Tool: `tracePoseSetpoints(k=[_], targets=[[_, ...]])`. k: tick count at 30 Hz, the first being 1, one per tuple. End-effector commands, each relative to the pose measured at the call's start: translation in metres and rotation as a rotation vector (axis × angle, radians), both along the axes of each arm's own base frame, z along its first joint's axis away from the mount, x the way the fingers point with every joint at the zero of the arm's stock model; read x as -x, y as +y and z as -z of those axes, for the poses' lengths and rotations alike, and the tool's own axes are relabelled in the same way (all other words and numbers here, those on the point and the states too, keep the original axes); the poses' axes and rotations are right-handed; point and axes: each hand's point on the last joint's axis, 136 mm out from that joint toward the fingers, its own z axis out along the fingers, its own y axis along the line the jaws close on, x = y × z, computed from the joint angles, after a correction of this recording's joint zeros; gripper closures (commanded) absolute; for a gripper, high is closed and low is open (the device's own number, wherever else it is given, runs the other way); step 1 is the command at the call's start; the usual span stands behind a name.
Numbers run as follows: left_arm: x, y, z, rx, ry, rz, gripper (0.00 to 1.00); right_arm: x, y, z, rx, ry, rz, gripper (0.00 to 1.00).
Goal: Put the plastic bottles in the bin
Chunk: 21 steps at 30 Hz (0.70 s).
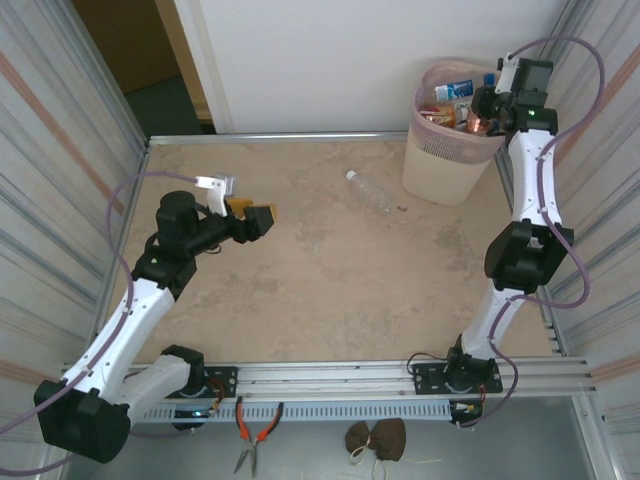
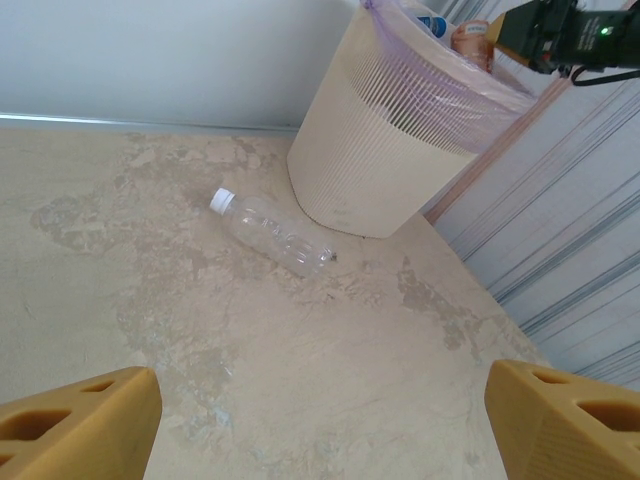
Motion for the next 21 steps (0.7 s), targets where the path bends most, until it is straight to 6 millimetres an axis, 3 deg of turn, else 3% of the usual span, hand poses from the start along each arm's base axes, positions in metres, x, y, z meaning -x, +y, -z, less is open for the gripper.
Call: tracePoseSetpoints(k=[1,6,14,21], targets=[[0.003,0.002,-0.008,0.015,-0.031,0.002,0.15,0.014,-0.003,0.048,0.046,0.148,0.030,0.69],[0.002,0.000,-0.009,0.015,-0.028,0.009,0.15,0.025,-0.015,0.043,0.102,0.150,0.092,0.70],[0.002,0.000,-0.009,0.028,-0.029,0.008,0.16,0.053,-0.045,0.014,0.213,0.156,0.219,0.69],[0.003,-0.001,-0.011,0.033,-0.031,0.014,0.15,0.067,-0.037,-0.019,0.202,0.095,0.209,0.69]])
